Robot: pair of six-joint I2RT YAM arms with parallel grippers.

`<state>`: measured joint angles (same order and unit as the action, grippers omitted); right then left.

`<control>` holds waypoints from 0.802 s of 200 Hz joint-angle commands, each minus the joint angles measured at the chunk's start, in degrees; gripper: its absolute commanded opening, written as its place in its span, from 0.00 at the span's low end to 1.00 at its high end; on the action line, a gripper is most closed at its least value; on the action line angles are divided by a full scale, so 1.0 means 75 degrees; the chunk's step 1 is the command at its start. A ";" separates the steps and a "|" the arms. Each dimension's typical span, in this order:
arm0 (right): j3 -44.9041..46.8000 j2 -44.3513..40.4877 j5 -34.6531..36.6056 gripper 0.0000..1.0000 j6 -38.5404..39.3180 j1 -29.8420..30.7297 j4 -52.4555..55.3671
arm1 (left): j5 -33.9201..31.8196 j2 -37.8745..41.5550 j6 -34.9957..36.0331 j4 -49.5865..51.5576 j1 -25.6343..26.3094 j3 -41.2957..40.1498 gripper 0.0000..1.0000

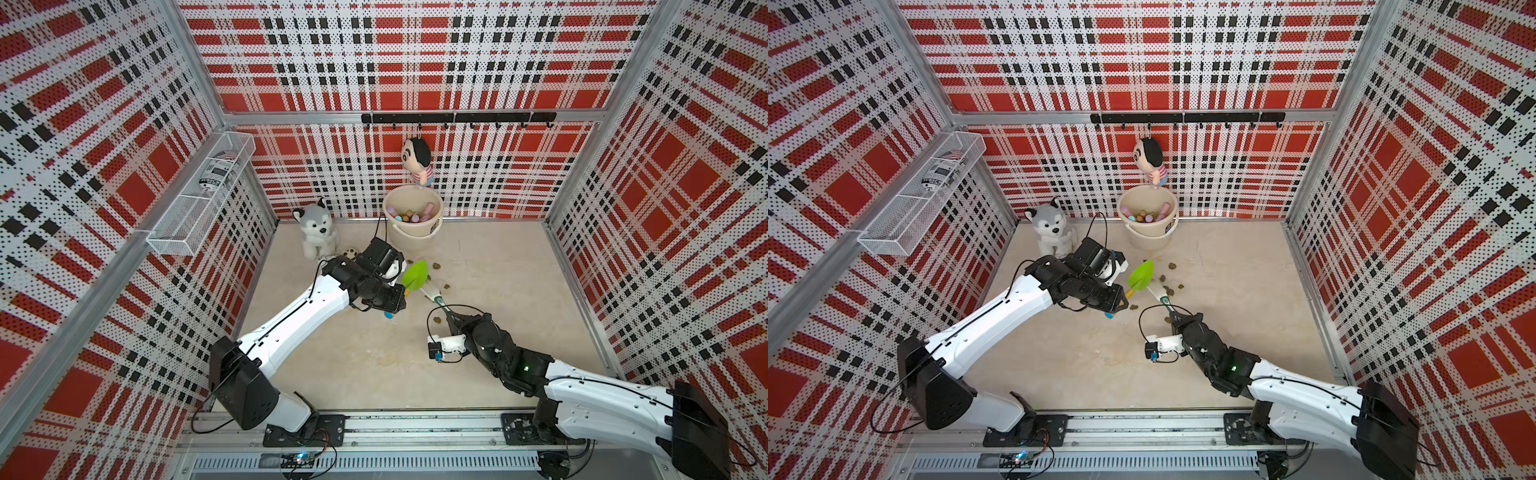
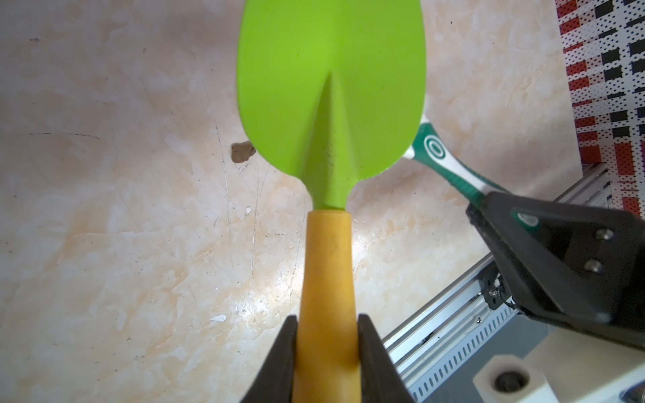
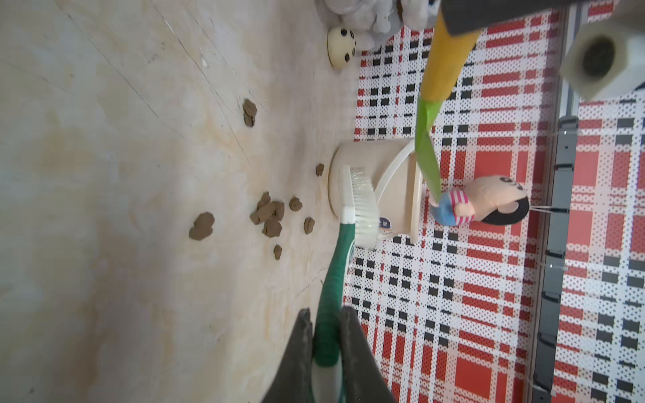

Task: Brush the soil off the hand trowel and place it into the bucket
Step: Brush off the soil from the hand trowel.

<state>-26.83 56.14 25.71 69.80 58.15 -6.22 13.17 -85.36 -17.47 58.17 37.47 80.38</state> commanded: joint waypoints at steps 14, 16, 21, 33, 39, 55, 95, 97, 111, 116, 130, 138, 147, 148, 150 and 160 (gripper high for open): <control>-0.0532 -0.0019 -0.0210 0.00 0.0688 0.0133 -0.0339 | -0.0046 -0.0194 0.0150 -0.0250 0.0150 0.0086 0.00; -0.0553 -0.0011 -0.0192 0.00 0.0727 0.0127 -0.0357 | -0.0045 -0.0196 0.0156 -0.0249 0.0166 0.0090 0.00; -0.0585 0.0011 -0.0134 0.00 0.0811 0.0111 -0.0389 | -0.0034 -0.0202 0.0155 -0.0251 0.0191 0.0099 0.00; -0.0682 0.0081 -0.0124 0.00 0.0932 -0.0018 -0.0403 | -0.0045 -0.0219 0.0139 -0.0250 0.0250 0.0122 0.00; -0.0721 0.0099 -0.0176 0.00 0.0935 -0.0120 -0.0407 | -0.0035 -0.0214 0.0127 -0.0245 0.0259 0.0119 0.00; -0.0735 0.0116 -0.0243 0.00 0.0947 -0.0443 -0.0496 | -0.0056 -0.0176 0.0116 -0.0245 0.0266 0.0114 0.00; -0.0761 -0.0075 -0.0261 0.00 0.0267 -0.1340 -0.0909 | -0.0186 -0.0005 0.0069 -0.0273 0.0266 0.0024 0.00; -0.0768 -0.0090 -0.0275 0.00 0.0182 -0.1381 -0.0900 | -0.0195 0.0007 0.0074 -0.0284 0.0265 0.0019 0.00; -0.0868 -0.0140 -0.0300 0.00 -0.0587 -0.1562 -0.0698 | -0.0366 0.0083 0.0079 -0.0468 0.0265 -0.0044 0.00; -0.0943 -0.0112 -0.0256 0.00 -0.0973 -0.1577 -0.0612 | -0.0495 0.0115 0.0080 -0.0599 0.0285 -0.0105 0.00; -0.1311 0.0011 -0.0110 0.00 -0.2595 -0.1595 -0.0302 | -0.1097 0.0241 0.0034 -0.1082 0.0386 -0.0361 0.00; -0.1614 0.0044 -0.0307 0.00 -0.3742 -0.1671 0.0021 | -0.1283 0.0261 0.0004 -0.1319 0.0428 -0.0516 0.00; -0.1951 0.0067 -0.0768 0.00 -0.5116 -0.1843 0.0399 | -0.1355 0.0240 -0.0054 -0.1534 0.0429 -0.0643 0.00; -0.1987 0.0064 -0.0833 0.00 -0.5278 -0.1863 0.0421 | -0.1356 0.0239 -0.0057 -0.1557 0.0429 -0.0659 0.00; -0.2062 0.0071 -0.0943 0.00 -0.5589 -0.1910 0.0531 | -0.1351 0.0232 -0.0074 -0.1595 0.0429 -0.0685 0.00; -0.2479 0.0112 -0.1929 0.00 -0.6979 -0.2209 0.1089 | -0.1337 0.0203 -0.0116 -0.1813 0.0420 -0.0793 0.00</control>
<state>-38.79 56.90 22.06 47.64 44.95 -3.92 6.59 -84.79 -17.78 51.40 40.25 76.47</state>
